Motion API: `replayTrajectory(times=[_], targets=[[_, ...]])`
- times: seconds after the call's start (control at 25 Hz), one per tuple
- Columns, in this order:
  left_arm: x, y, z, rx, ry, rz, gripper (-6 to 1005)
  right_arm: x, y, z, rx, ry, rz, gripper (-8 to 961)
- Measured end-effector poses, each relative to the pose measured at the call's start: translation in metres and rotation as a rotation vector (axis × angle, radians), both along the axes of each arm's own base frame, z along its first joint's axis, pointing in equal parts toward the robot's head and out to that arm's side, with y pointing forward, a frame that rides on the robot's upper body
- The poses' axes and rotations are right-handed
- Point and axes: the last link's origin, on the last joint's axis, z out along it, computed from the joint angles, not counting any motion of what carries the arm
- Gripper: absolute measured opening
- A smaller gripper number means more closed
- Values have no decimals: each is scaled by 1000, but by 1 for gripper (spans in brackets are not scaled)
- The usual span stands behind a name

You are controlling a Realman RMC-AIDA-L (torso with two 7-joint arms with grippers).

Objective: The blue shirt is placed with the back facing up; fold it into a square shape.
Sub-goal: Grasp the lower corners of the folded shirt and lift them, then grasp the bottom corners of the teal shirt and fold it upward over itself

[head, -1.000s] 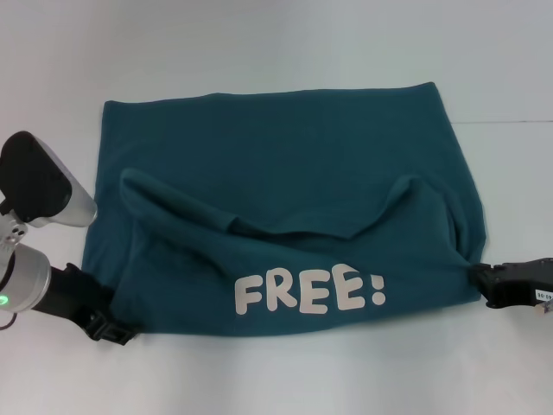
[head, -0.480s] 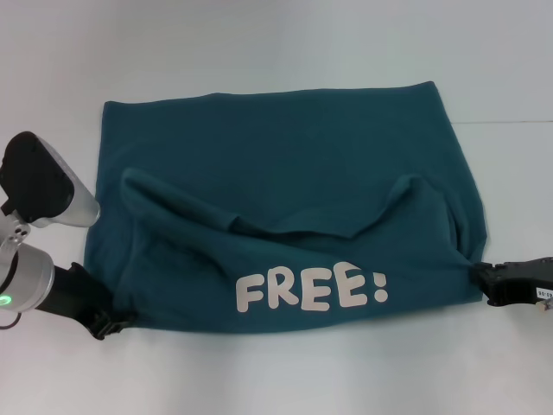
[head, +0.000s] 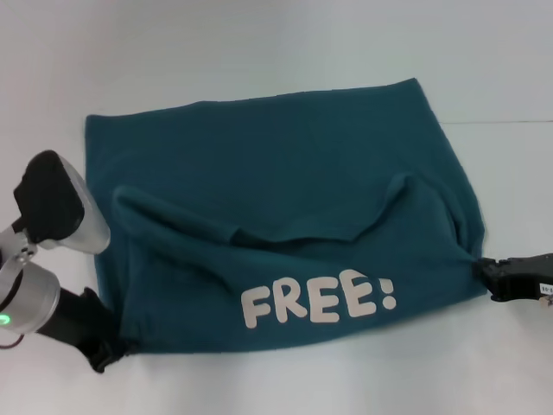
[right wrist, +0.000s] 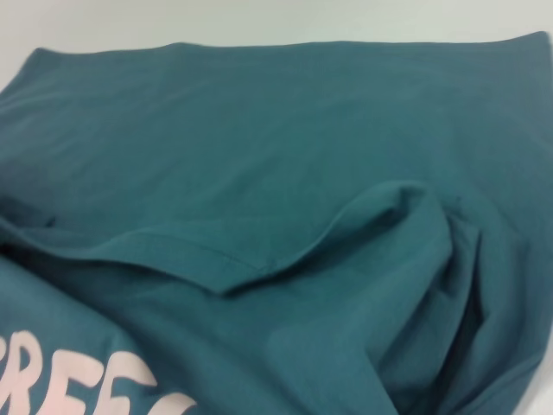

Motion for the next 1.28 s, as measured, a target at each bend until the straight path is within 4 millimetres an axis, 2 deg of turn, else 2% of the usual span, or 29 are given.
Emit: replayTrajectory(times=[0.16,0.32,0.36,0.4,0.6,0.88,0.92,1.16,1.28], targets=[[2,-9,0,-62,-8,10,45,3,-2,2,3,-8,-1,16],[2,-16,4,-98,-8,15,45,7,-13,5,8,-20,8,16],[2,-18,6,-108,-9,15,45,6,-22,6,10,-28,25,15],[3,-20,6,-121,-11,14,45,6,-22,6,10,-28,25,15],[5,-29,8,-185,-19,7,44,6,-47,10,8,-15,35,15],[11,-38,6,-265,-34,3,45,19,-79,13,21,17,13,14],[12,-39,6,-274,-35,2,45,22,-88,15,32,23,5,14],[16,-44,8,-310,-42,-2,46,28,-109,20,65,51,-15,13],[21,-43,7,-316,-59,-15,46,29,-113,22,68,61,-13,13]])
